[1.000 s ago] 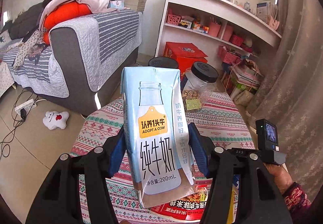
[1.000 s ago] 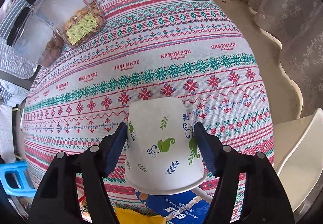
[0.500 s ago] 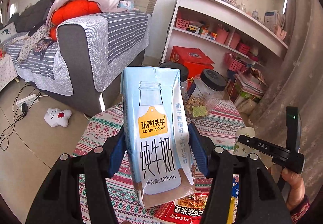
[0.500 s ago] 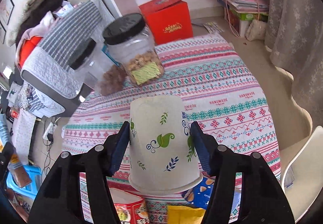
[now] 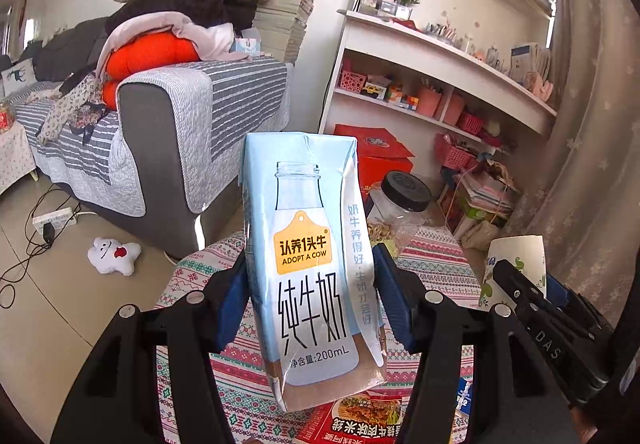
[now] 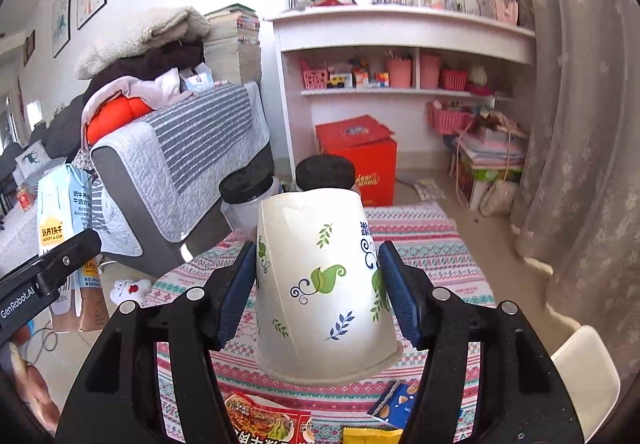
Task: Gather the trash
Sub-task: 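Carry the cup and milk carton to the white bin and release both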
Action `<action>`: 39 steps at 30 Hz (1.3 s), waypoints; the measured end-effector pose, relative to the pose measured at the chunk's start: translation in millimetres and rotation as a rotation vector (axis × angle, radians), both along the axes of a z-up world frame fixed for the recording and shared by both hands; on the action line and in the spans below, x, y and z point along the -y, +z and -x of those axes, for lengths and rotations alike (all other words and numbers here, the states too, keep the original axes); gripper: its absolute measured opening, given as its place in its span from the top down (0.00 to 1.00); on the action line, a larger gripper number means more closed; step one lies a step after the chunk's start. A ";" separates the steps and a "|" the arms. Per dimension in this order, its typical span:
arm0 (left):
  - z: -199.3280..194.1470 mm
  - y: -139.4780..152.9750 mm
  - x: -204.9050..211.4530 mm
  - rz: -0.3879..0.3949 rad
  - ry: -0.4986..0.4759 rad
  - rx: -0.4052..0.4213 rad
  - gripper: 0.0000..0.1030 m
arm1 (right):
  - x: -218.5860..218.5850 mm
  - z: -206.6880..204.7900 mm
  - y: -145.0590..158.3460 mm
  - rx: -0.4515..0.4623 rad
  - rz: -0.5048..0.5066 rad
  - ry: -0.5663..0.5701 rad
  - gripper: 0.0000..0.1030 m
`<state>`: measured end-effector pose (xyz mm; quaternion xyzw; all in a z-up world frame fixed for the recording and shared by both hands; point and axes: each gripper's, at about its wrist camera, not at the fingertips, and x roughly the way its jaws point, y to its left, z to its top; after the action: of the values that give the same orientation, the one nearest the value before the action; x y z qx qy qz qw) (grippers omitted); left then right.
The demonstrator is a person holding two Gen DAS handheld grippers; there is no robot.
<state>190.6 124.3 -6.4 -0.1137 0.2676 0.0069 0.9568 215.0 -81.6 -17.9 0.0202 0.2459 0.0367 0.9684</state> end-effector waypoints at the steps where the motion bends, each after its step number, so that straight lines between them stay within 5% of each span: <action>1: 2.3 3.0 2.2 -0.005 0.003 0.015 0.44 | -0.7 3.8 3.9 0.030 0.013 -0.007 0.43; 7: 9.8 10.3 16.6 -0.034 0.005 0.073 0.44 | 7.3 27.1 20.8 0.162 0.056 -0.080 0.42; 17: 13.1 17.4 59.9 -0.084 -0.026 0.128 0.43 | 35.6 45.5 31.7 0.226 0.092 -0.216 0.41; 39: 5.8 3.0 168.8 -0.049 -0.200 0.106 0.43 | 171.6 89.3 22.8 0.172 0.145 -0.595 0.40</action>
<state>184.7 -44.6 -3.4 -0.0631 0.2264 -0.0881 0.9680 125.7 -253.2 4.8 0.0191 0.1486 -0.2640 0.9528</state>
